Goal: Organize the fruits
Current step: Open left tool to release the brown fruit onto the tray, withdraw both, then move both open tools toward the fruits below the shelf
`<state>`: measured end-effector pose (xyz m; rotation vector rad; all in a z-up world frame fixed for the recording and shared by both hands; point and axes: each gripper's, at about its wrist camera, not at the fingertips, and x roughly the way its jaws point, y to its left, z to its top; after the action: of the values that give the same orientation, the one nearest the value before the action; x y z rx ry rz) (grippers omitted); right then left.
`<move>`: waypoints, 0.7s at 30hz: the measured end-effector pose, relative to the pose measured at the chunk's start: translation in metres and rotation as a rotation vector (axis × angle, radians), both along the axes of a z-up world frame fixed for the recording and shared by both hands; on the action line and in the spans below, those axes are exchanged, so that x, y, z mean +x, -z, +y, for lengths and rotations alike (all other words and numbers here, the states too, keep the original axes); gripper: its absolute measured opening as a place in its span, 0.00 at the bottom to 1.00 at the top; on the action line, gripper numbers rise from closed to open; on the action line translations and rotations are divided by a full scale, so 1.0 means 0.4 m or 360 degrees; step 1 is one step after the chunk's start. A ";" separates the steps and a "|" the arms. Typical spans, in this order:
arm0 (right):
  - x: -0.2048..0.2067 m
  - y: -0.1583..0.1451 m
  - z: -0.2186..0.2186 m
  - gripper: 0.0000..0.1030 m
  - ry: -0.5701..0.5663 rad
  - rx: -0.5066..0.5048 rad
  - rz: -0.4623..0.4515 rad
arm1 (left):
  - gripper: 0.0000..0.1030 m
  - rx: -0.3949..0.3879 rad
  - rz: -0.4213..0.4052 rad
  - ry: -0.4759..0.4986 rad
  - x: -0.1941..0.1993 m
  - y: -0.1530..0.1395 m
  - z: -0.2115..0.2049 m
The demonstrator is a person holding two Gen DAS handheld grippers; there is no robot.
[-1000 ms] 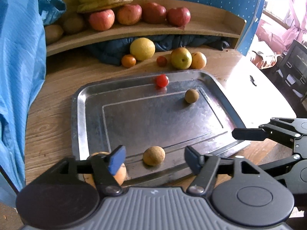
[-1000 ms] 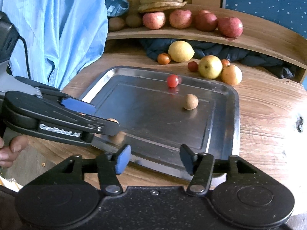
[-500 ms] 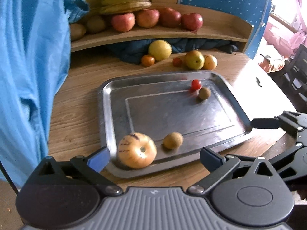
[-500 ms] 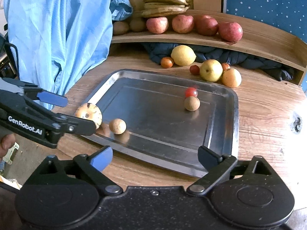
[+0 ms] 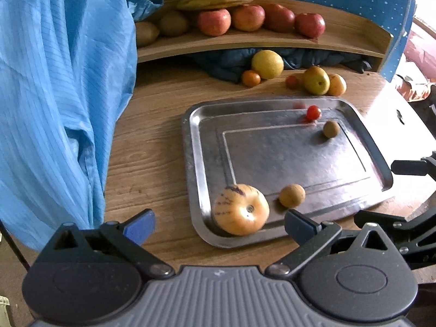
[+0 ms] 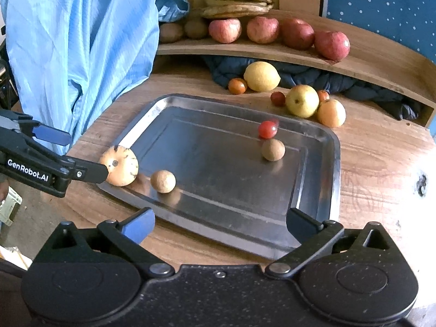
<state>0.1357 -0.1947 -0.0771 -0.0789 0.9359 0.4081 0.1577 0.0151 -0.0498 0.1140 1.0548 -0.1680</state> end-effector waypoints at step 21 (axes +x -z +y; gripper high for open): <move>0.158 0.002 -0.008 0.99 0.0060 -0.0012 -0.0028 | 1.00 0.0026 -0.0012 0.0005 0.194 0.003 -0.012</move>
<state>0.1987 -0.1979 -0.0780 -0.0717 0.9204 0.3685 0.2353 0.0103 -0.0509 0.1308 1.0488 -0.1616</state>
